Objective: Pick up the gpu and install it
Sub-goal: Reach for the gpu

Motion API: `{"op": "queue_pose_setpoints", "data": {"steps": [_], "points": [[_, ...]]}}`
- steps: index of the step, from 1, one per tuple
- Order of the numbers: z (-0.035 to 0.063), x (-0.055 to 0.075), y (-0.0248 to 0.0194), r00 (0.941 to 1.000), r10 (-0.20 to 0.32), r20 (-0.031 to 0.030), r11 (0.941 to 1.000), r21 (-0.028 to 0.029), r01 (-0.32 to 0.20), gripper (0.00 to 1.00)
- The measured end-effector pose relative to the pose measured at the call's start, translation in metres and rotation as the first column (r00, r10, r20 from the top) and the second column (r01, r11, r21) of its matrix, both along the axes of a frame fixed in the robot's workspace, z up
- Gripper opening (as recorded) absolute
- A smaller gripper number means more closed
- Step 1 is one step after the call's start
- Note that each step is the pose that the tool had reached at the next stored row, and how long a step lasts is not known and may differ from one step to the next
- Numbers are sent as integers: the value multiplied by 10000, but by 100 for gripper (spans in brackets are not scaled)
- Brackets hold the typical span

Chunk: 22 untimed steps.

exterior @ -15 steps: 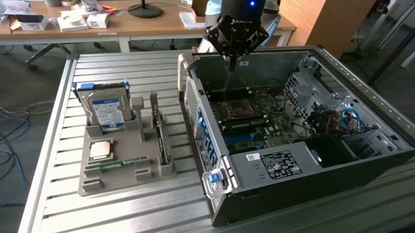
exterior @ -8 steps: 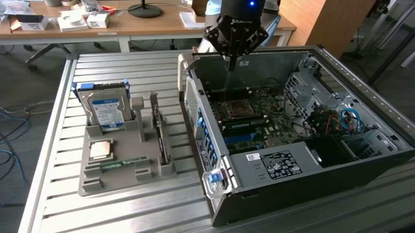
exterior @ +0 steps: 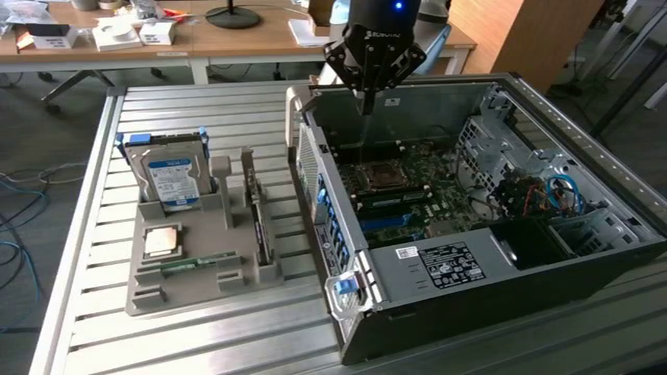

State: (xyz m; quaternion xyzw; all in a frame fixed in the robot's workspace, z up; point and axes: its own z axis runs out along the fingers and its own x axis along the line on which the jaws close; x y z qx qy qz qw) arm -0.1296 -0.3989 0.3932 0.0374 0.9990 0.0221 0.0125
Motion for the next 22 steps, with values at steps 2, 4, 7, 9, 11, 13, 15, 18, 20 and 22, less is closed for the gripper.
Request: {"op": "queue_pose_setpoints", "data": {"steps": [2,4,7,9,11,13,15,18,20,22], "points": [[0,-23,0,10000,0,0,10000,0,0,11],[0,-44,0,10000,1,0,10000,0,-1,11],[0,-84,0,10000,2,0,10000,0,-2,11],[0,-120,0,10000,1,0,10000,-1,-1,11],[-1,-152,0,10000,0,1,10000,1,0,11],[-1,-180,0,10000,0,0,10000,0,0,11],[-1,-207,0,10000,1,0,10000,1,-1,11],[-1,-253,0,10000,2,0,10000,0,-2,11],[-2,-287,0,10000,1,0,10000,1,-1,11],[-2,-316,1,10000,0,0,10000,0,0,11]]}}
